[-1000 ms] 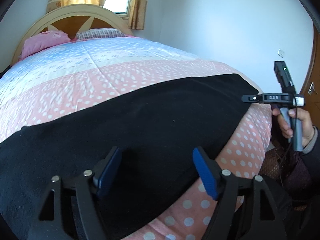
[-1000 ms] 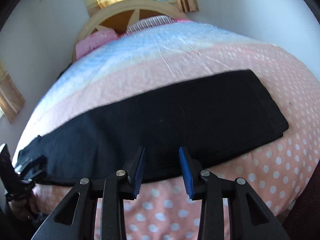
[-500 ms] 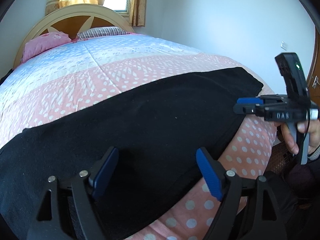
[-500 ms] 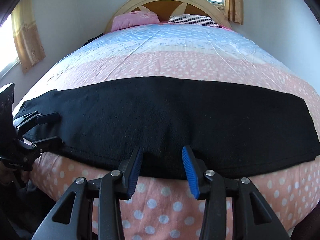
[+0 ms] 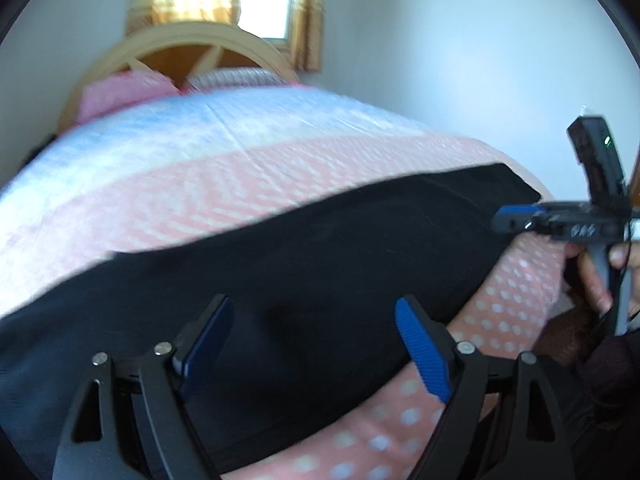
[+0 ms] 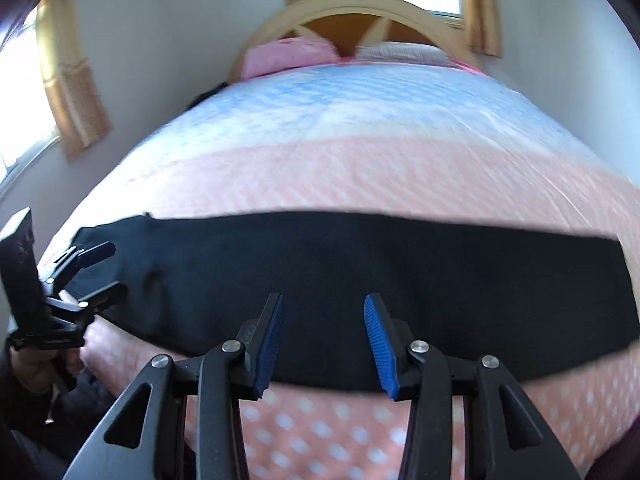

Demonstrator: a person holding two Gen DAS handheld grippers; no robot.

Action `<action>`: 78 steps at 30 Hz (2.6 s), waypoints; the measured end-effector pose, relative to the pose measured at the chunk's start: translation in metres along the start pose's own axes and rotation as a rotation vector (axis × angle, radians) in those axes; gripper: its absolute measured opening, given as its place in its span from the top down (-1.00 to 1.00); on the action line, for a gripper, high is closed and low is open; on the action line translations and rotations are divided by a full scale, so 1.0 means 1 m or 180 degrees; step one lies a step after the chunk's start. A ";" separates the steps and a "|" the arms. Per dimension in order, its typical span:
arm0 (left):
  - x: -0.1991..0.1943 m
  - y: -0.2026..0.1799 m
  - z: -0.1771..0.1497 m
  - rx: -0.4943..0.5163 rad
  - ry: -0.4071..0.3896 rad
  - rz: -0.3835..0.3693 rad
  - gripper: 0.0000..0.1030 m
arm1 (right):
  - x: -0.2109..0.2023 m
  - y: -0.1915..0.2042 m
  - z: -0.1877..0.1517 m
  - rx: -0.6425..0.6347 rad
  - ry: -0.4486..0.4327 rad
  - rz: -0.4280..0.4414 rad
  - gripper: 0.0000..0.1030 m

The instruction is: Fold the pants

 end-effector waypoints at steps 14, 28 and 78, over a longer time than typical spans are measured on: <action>-0.006 0.047 -0.040 -0.0123 0.0335 0.0350 -0.96 | 0.164 0.148 0.065 0.0671 0.0765 0.1303 0.15; -0.045 0.133 -0.027 -0.0825 -0.0115 0.0795 -0.96 | 0.246 0.228 0.026 0.0918 0.1706 0.1577 0.82; -0.067 0.111 -0.035 -0.0667 -0.0043 0.0741 -1.00 | 0.075 0.150 -0.065 0.0227 0.0795 0.1449 0.04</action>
Point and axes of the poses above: each gripper's, at about its wrist camera, not at the fingertips, and x roughly the way its jaws point, y to its left, z to its top, the point moved 7 cm from there along x, roughly the way its jaws point, and after that the axes turned 12 degrees about -y, right-handed, at the moved point
